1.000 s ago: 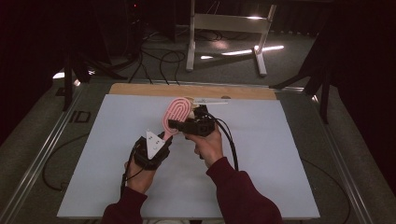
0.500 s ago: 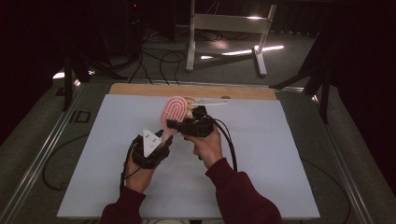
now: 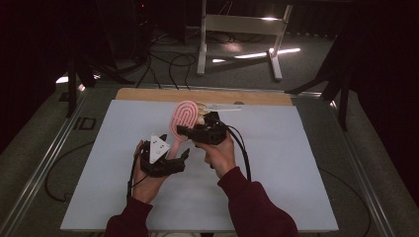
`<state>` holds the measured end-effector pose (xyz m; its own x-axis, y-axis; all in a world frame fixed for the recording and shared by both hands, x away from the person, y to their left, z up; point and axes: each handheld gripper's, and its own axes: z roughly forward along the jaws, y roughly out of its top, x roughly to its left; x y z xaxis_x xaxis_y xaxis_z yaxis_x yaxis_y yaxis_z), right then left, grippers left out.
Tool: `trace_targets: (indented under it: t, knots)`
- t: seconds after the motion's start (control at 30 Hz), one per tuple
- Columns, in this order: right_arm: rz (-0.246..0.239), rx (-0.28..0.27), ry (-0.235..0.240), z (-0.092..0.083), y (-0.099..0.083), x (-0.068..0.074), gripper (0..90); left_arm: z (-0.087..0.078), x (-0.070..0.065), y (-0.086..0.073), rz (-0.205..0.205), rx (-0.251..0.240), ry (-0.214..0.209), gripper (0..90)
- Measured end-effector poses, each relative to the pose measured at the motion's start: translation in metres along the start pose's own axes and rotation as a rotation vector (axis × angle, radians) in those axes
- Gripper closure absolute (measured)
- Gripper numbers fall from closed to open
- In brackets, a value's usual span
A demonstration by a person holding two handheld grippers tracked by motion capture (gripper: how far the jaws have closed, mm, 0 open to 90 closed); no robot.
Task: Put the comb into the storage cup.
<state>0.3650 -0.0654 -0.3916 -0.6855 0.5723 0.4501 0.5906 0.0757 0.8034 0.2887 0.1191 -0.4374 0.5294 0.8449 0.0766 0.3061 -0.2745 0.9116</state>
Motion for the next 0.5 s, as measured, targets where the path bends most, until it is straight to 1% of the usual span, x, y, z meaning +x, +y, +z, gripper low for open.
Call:
trace_targets:
  t: [0.07, 0.1, 0.13, 0.23, 0.27, 0.3, 0.4, 0.47, 0.5]
  knots:
    - [-0.001, -0.001, -0.001, 0.0, 0.0, 0.0, 64.6, 0.0, 0.0, 0.0, 0.0, 0.0, 0.0, 6.3]
    - [-0.001, -0.001, -0.001, 0.0, 0.0, 0.0, 64.6, -0.001, 0.003, 0.0, -0.004, -0.001, -0.021, 6.3]
    - [-0.002, -0.005, -0.002, -0.001, 0.001, 0.0, 64.6, -0.002, 0.003, 0.0, -0.004, 0.0, -0.022, 0.4]
    - [-0.002, -0.006, -0.001, -0.001, 0.001, 0.0, 64.7, -0.002, 0.003, 0.0, -0.006, 0.0, -0.018, 0.2]
    - [-0.004, -0.007, -0.001, -0.001, 0.001, 0.0, 64.7, -0.004, 0.006, 0.001, -0.005, 0.005, -0.006, 0.2]
    - [-0.005, -0.013, 0.001, -0.001, 0.002, 0.0, 64.6, -0.004, 0.007, 0.0, -0.006, 0.004, -0.005, 0.1]
    - [-0.01, -0.013, 0.002, -0.001, 0.003, 0.001, 64.6, -0.006, 0.01, 0.001, -0.015, -0.002, -0.004, 0.0]
    - [-0.012, -0.017, 0.003, 0.0, 0.003, 0.001, 64.6, -0.008, 0.012, 0.001, -0.012, -0.003, -0.003, 0.1]
    - [-0.012, -0.018, 0.004, 0.0, 0.004, 0.002, 64.6, -0.009, 0.013, 0.001, -0.014, -0.007, -0.008, 0.0]
